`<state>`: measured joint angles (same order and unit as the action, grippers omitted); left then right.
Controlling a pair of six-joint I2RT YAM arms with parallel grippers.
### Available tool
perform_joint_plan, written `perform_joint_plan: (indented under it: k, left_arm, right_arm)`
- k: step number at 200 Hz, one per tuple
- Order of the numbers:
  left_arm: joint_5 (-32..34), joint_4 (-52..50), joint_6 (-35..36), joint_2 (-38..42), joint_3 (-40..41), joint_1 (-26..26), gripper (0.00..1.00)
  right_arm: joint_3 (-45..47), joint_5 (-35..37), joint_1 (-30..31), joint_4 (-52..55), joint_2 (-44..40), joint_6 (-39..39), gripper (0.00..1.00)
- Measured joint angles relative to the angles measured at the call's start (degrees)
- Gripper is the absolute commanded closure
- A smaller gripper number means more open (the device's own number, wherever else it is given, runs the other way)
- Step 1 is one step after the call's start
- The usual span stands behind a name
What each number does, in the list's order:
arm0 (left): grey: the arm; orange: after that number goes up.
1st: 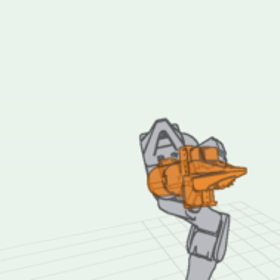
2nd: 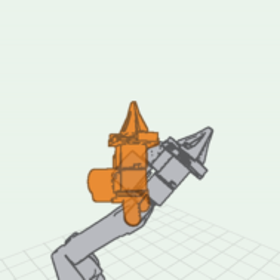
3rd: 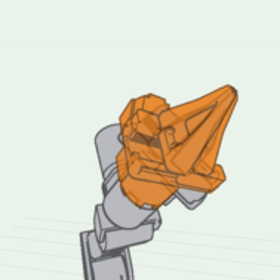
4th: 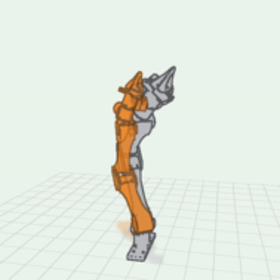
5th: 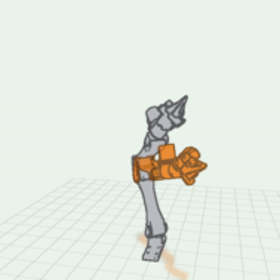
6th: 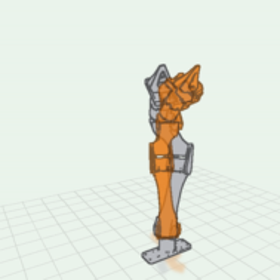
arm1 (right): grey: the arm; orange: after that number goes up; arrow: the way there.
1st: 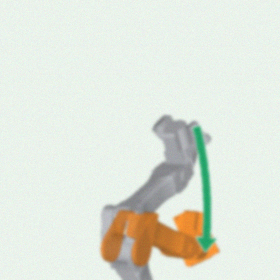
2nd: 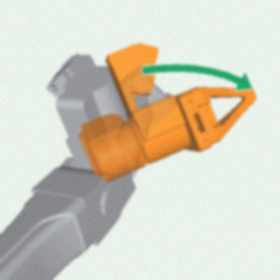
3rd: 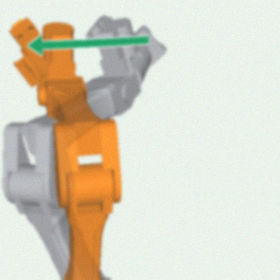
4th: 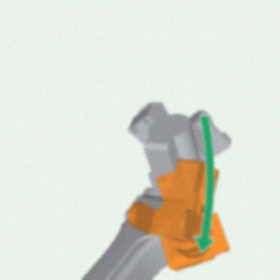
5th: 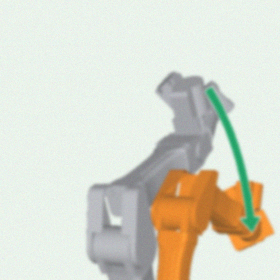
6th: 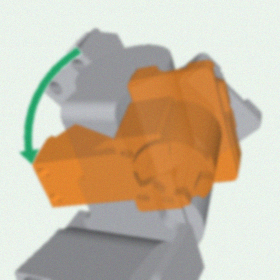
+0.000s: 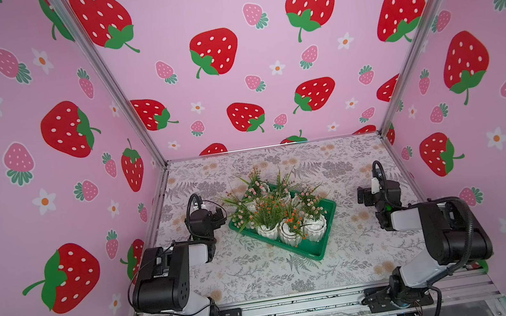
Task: Put the potted gypsophila into the storage box
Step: Reset both arms
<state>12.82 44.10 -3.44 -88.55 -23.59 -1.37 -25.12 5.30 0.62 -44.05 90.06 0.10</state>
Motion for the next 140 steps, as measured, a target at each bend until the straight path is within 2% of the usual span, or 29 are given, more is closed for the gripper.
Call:
perform_joint_plan:
  k: [140]
  left_arm:
    - [-0.5, -0.4, -0.7, 0.0, -0.4, 0.4, 0.01]
  right_arm:
    - [0.0, 0.1, 0.0, 0.0, 0.0, 0.0, 0.01]
